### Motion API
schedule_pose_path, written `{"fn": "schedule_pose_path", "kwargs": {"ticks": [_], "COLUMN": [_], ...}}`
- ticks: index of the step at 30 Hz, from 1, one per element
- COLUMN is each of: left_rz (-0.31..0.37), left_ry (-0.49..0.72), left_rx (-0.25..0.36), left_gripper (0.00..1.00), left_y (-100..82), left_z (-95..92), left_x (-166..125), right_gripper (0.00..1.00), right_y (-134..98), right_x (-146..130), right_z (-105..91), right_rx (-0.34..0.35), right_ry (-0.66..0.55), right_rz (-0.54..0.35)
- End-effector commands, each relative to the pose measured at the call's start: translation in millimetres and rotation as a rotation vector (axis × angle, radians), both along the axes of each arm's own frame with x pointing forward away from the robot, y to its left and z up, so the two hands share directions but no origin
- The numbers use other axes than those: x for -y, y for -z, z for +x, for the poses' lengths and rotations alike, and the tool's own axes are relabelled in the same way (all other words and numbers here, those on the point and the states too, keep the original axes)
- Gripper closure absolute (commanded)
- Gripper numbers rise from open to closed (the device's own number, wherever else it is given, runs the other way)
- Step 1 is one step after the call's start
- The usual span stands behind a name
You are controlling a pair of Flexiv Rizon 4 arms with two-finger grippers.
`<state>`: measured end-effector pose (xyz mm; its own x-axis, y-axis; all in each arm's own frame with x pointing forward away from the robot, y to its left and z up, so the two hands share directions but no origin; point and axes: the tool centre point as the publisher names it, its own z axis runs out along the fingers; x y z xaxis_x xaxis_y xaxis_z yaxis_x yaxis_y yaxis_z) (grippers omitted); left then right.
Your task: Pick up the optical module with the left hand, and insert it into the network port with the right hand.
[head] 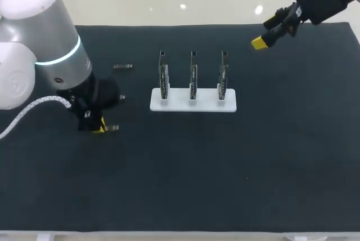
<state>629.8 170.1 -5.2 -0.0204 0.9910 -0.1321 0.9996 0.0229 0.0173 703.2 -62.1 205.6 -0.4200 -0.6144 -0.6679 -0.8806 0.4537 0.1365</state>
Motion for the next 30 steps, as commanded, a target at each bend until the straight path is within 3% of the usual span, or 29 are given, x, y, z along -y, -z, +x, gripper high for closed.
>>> {"fn": "schedule_pose_path", "kwargs": {"ticks": [1, 5, 11, 13, 14, 20, 24, 30], "left_rz": [-0.054, -0.145, -0.391, -0.442, -0.502, -0.684, -0.795, -0.985], "left_ry": [-0.010, -0.049, -0.100, -0.106, -0.112, -0.094, -0.084, -0.057], "left_rx": [-0.010, -0.026, -0.014, -0.023, -0.017, -0.044, -0.029, 0.056], "left_gripper": [1.00, 1.00, 1.00, 1.00, 1.00, 1.00, 1.00, 1.00], "left_y": [-17.5, -37.9, -74.5, -85.5, -95.2, -137.2, -162.9, -198.9], "left_z": [1.1, 2.4, 10.9, 13.0, 15.5, 23.5, 31.1, 40.6], "left_x": [-5, -4, 1, 3, 5, 9, 13, 15], "right_gripper": [0.00, 0.00, 0.00, 0.00, 0.00, 0.00, 0.00, 0.00], "right_y": [0, 0, 0, 0, 0, 0, 0, 0], "right_x": [0, 0, 0, 0, 0, 0, 0, 0], "right_z": [0.2, 0.2, 0.2, 0.2, 0.2, 0.2, 0.2, 0.2], "right_rx": [0.001, 0.001, 0.001, 0.001, 0.001, 0.001, 0.001, 0.001], "right_ry": [-0.001, -0.001, -0.001, -0.001, -0.001, -0.001, -0.001, -0.001], "right_rz": [0.002, 0.002, 0.002, 0.002, 0.002, 0.002, 0.002, 0.002]}}
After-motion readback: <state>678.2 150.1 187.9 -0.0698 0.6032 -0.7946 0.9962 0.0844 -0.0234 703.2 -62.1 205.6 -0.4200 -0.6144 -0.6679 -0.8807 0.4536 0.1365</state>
